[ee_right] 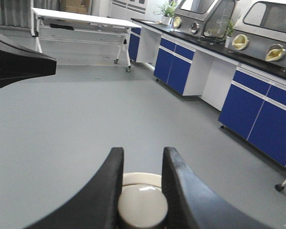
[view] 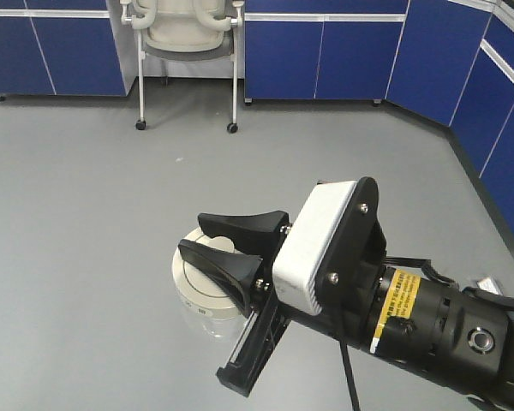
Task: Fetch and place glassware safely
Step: 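Keep holding the jar while driving toward the blue cabinets, then carry the jar up to the black countertop by the wall socket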
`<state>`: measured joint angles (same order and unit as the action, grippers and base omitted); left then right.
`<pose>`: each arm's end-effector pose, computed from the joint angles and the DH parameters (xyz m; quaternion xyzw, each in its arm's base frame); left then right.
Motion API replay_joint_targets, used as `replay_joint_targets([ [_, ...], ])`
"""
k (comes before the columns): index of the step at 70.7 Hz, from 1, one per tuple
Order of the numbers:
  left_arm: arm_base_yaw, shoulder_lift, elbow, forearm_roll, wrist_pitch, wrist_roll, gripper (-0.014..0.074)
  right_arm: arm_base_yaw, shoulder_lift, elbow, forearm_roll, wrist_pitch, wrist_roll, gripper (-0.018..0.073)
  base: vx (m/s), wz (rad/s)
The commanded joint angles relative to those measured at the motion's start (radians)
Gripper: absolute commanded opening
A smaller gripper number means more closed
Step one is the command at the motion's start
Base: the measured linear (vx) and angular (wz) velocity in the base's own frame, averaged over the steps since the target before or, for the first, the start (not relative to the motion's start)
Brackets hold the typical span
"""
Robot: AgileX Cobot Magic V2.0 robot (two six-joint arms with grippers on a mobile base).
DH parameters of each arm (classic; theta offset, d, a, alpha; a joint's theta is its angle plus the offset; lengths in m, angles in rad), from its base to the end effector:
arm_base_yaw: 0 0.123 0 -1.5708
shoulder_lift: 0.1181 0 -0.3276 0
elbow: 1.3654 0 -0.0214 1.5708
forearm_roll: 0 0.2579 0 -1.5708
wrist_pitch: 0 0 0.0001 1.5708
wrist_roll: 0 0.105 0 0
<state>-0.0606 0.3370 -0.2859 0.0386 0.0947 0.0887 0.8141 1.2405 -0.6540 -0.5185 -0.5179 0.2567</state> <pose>0.0674 -0.0037 0.2915 0.0669 0.7244 0.0241 0.6857 0.1662 0.2135 0.3345 -0.4233 0.5831 0.2917 0.6291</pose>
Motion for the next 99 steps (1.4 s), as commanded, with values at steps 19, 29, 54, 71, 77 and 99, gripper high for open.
replay_joint_targets([
  [19,-0.005,0.007,-0.025,-0.007,-0.072,-0.002,-0.0007,-0.001,-0.026,-0.028,0.017,-0.093,-0.008,-0.0003,0.56,-0.04],
  [29,-0.005,0.007,-0.025,-0.007,-0.072,-0.002,-0.0007,-0.001,-0.026,-0.028,0.017,-0.093,-0.008,-0.0003,0.55,-0.04],
  [54,-0.005,0.007,-0.025,-0.007,-0.072,-0.002,-0.0007,-0.001,-0.026,-0.028,0.017,-0.093,-0.008,-0.0003,0.52,0.01],
  [71,-0.005,0.007,-0.025,-0.007,-0.072,-0.002,-0.0007,-0.001,-0.026,-0.028,0.017,-0.093,-0.008,-0.0003,0.46,0.06],
  [77,-0.005,0.007,-0.025,-0.007,-0.072,-0.002,-0.0007,-0.001,-0.026,-0.028,0.017,-0.093,-0.008,-0.0003,0.40,0.01],
  [99,-0.005,0.007,-0.025,-0.007,-0.072,-0.002,-0.0007,-0.001,-0.026,-0.028,0.017,-0.093,-0.008,-0.0003,0.32,-0.19],
])
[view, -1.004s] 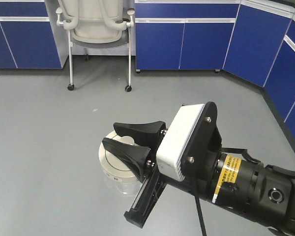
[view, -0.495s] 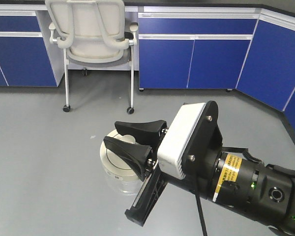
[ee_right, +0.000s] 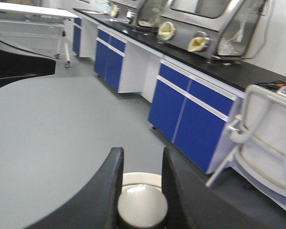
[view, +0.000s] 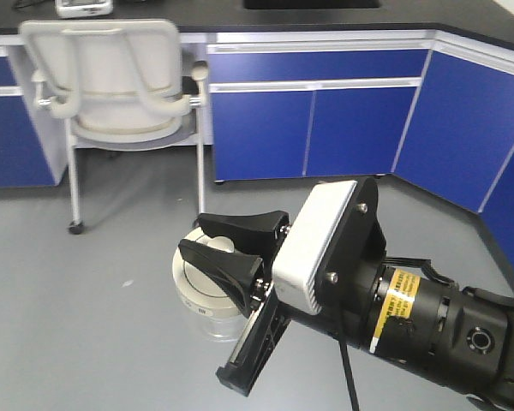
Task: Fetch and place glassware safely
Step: 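Carry the jar up to the black countertop by the wall socket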
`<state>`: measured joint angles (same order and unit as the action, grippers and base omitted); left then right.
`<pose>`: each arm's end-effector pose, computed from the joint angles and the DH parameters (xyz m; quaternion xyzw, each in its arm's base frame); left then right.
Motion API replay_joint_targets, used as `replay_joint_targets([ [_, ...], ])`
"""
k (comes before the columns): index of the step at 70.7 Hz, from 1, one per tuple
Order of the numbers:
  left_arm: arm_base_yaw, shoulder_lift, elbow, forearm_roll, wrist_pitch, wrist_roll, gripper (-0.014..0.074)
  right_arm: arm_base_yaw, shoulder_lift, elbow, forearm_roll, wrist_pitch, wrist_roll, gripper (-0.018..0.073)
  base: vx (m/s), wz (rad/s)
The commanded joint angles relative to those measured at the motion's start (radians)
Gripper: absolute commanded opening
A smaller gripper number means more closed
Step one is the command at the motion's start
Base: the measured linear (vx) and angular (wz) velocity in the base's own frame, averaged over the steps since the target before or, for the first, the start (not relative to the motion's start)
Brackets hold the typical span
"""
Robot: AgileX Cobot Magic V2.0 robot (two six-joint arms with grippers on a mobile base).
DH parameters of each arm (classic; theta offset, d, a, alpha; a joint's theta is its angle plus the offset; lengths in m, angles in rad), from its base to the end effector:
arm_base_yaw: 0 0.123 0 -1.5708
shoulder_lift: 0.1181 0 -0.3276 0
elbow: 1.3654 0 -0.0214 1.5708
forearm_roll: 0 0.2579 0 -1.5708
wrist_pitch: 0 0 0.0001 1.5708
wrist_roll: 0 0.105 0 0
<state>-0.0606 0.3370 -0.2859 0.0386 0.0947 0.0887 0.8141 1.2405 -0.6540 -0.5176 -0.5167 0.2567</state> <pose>0.0674 -0.0037 0.2915 0.0669 0.7244 0.0241 0.6857 0.1663 0.2135 0.3344 -0.4230 0.5837 0.2915 0.6288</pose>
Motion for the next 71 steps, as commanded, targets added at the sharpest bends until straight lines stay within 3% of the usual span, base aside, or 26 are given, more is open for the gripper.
replay_joint_targets([
  [1,-0.005,0.007,-0.025,-0.007,-0.072,-0.002,-0.0007,-0.001,-0.026,-0.028,0.016,-0.094,-0.008,-0.0003,0.25,-0.38],
  [71,-0.005,0.007,-0.025,-0.007,-0.072,-0.002,-0.0007,-0.001,-0.026,-0.028,0.016,-0.094,-0.008,-0.0003,0.19,-0.66],
])
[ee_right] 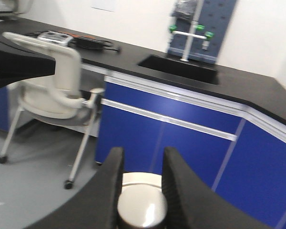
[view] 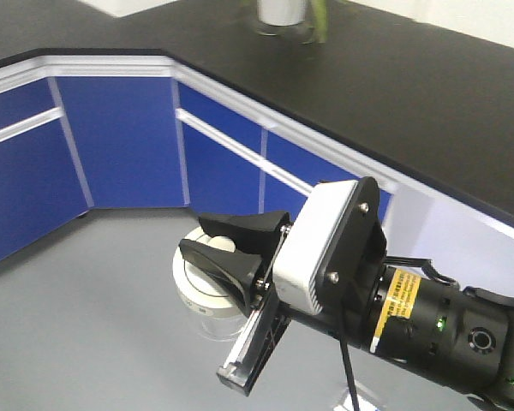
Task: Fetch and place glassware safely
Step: 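Carry the jar up to the black countertop by the wall socket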
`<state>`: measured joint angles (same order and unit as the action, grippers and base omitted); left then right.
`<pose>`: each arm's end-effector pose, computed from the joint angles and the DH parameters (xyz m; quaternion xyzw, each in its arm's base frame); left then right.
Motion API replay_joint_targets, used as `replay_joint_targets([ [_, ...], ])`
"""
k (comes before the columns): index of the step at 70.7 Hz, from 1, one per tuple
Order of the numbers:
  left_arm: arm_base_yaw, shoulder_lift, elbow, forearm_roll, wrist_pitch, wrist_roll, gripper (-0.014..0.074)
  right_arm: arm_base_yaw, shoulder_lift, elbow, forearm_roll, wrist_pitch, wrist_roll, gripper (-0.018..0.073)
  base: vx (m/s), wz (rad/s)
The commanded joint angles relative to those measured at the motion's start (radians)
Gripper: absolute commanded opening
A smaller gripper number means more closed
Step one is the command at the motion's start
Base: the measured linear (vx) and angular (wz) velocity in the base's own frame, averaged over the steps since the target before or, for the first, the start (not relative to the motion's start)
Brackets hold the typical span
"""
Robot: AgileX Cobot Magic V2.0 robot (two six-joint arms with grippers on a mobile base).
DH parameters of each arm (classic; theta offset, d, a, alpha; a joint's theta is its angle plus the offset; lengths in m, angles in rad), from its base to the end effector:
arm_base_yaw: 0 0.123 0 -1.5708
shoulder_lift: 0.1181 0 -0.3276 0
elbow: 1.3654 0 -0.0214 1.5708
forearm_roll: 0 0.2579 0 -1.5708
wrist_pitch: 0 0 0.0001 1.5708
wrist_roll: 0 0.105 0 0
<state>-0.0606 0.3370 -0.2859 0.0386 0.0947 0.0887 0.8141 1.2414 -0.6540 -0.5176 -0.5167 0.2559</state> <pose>0.0674 -0.0037 0.2915 0.0669 0.7244 0.0241 0.6857 0.1665 0.2136 0.3341 -0.4234 0.5838 0.2912 0.6286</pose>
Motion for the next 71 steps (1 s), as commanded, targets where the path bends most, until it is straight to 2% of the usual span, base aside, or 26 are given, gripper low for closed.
replay_joint_targets([
  [1,-0.005,0.007,-0.025,-0.007,-0.072,-0.002,-0.0007,-0.001,-0.027,-0.028,0.016,-0.094,-0.007,-0.0003,0.17,-0.66],
  [71,-0.005,0.007,-0.025,-0.007,-0.072,-0.002,-0.0007,-0.001,-0.027,-0.028,0.016,-0.094,-0.007,-0.0003,0.18,-0.67],
])
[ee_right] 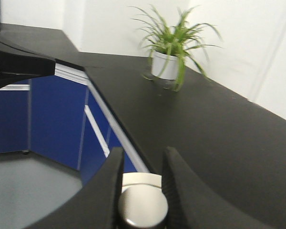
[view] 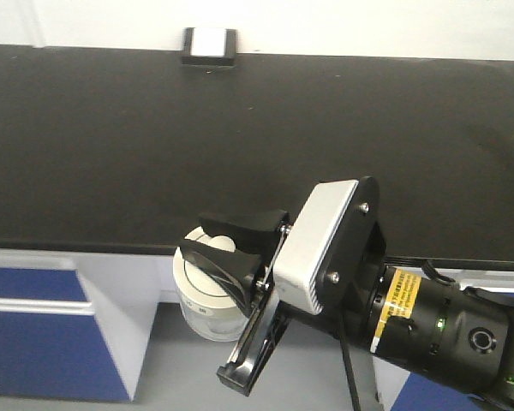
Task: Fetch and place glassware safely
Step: 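Carry the jar up to the black countertop by the wall socket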
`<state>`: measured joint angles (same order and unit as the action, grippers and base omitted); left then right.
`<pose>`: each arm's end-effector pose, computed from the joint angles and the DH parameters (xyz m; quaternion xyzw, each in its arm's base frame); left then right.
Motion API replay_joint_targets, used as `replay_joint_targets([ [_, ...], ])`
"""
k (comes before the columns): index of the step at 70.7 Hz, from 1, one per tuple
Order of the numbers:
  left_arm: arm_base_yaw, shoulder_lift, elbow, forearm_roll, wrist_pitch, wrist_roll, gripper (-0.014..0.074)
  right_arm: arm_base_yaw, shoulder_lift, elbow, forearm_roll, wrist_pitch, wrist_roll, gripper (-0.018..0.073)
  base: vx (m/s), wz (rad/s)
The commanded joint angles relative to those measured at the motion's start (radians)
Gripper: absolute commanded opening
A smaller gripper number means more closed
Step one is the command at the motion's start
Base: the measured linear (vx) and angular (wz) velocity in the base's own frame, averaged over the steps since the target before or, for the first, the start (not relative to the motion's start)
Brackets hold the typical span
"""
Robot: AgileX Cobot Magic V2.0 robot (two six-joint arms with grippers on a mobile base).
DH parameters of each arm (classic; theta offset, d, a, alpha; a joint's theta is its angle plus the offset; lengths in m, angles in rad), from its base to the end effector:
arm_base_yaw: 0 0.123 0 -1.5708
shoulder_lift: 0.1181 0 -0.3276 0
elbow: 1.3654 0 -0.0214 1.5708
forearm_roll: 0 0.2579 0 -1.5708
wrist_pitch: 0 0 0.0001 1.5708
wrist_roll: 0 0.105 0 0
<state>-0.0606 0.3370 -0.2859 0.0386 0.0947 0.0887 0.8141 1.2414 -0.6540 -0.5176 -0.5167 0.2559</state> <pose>0.0674 -0.0037 0.2915 0.0669 0.7244 0.0241 0.6857 0.1665 0.2136 0.3341 -0.4234 0.5838 0.2912 0.6286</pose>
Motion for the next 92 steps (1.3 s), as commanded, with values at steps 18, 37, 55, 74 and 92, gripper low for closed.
replay_joint_targets([
  [18,-0.005,0.007,-0.025,-0.007,-0.072,-0.002,-0.0007,-0.001,-0.027,-0.028,0.016,-0.094,-0.007,-0.0003,0.21,-0.33],
  [37,-0.005,0.007,-0.025,-0.007,-0.072,-0.002,-0.0007,-0.001,-0.027,-0.028,0.016,-0.094,-0.007,-0.0003,0.20,-0.07],
  [55,-0.005,0.007,-0.025,-0.007,-0.072,-0.002,-0.0007,-0.001,-0.027,-0.028,0.016,-0.094,-0.007,-0.0003,0.18,0.04],
  [74,-0.005,0.007,-0.025,-0.007,-0.072,-0.002,-0.0007,-0.001,-0.027,-0.028,0.016,-0.094,-0.007,-0.0003,0.15,0.04],
  [92,-0.005,0.007,-0.025,-0.007,-0.072,-0.002,-0.0007,-0.001,-0.027,-0.028,0.016,-0.094,-0.007,-0.0003,0.12,0.02],
])
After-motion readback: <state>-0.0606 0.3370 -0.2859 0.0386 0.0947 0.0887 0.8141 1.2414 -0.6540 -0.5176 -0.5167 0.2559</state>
